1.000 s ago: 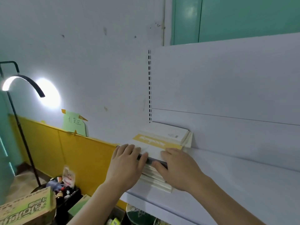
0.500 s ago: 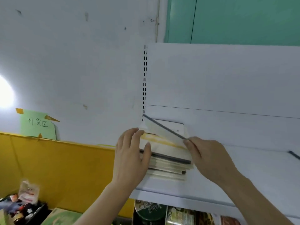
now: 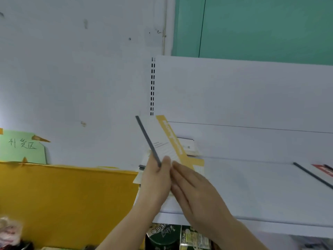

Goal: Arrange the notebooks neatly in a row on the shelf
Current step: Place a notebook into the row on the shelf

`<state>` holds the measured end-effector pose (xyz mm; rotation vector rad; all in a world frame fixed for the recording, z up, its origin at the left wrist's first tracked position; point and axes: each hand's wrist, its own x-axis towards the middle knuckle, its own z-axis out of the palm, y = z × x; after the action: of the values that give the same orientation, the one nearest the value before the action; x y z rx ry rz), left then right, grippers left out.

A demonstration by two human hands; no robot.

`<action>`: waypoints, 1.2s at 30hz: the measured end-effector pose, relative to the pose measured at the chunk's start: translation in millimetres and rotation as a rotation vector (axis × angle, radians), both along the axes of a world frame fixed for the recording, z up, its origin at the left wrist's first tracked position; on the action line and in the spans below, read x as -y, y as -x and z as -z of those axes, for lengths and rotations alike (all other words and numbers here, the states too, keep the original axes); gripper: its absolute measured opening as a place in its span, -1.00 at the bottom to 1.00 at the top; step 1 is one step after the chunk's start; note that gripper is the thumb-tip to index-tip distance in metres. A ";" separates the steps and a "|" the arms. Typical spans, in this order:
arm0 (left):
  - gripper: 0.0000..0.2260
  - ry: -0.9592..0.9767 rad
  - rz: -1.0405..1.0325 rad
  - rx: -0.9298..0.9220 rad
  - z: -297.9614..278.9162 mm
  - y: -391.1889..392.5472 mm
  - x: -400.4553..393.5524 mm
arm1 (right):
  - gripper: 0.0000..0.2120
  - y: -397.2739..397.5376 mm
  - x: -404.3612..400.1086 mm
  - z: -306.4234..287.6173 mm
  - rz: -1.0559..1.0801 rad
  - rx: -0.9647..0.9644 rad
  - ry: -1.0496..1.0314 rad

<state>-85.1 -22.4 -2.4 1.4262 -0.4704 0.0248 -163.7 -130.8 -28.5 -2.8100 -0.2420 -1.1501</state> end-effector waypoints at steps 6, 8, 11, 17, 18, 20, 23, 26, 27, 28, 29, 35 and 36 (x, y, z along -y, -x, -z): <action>-0.83 -0.005 -0.170 0.011 3.2 -25.4 -25.1 | -0.48 -4.8 44.5 1.1 0.289 -0.104 -0.173; -0.83 -0.024 -0.169 -0.011 7.7 -28.0 -31.9 | -0.38 -11.6 61.4 0.0 0.355 -0.357 -0.165; -0.83 -0.049 -0.160 -0.021 12.2 -27.4 -39.3 | -0.44 -20.7 68.7 -2.2 0.343 -0.491 -0.075; -0.81 -0.076 -0.146 -0.041 10.9 -28.2 -46.2 | -0.69 -16.8 72.8 -23.6 0.314 -0.485 -0.138; -0.81 -0.067 -0.145 -0.047 9.3 -28.1 -47.1 | -0.70 -15.4 76.3 -28.2 0.362 -0.466 -0.143; -0.80 -0.045 -0.148 -0.052 6.2 -28.3 -48.3 | -0.66 -11.7 84.3 -37.3 0.457 -0.339 -0.156; -0.79 -0.014 -0.133 -0.072 1.5 -27.3 -45.4 | -0.62 -4.2 86.7 -49.4 0.434 -0.010 -0.265; -0.79 0.029 -0.047 -0.115 -0.2 -20.9 -33.9 | -0.73 3.0 57.8 -52.7 0.280 0.248 -0.281; -0.78 0.045 -0.009 -0.133 -1.5 -17.2 -28.3 | -0.70 2.7 44.4 -47.9 0.248 0.265 -0.239; -0.78 0.063 0.035 -0.147 -2.6 -13.2 -21.9 | -0.66 0.7 31.5 -38.9 0.227 0.256 -0.192; -0.79 0.095 0.080 -0.171 -3.7 -8.9 -15.3 | -0.63 -2.4 18.8 -27.1 0.217 0.234 -0.137; -0.64 0.242 0.269 -0.305 -5.3 3.9 2.6 | -0.57 -10.9 -15.7 14.5 0.279 0.176 0.069; -0.62 0.267 0.289 -0.323 -4.3 3.8 3.8 | -0.58 -8.2 -16.5 13.3 0.304 0.171 0.084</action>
<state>-89.0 -26.3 1.9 1.0647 -0.3843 -0.3588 -155.5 -114.3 -41.8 -2.8942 0.1356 -1.4760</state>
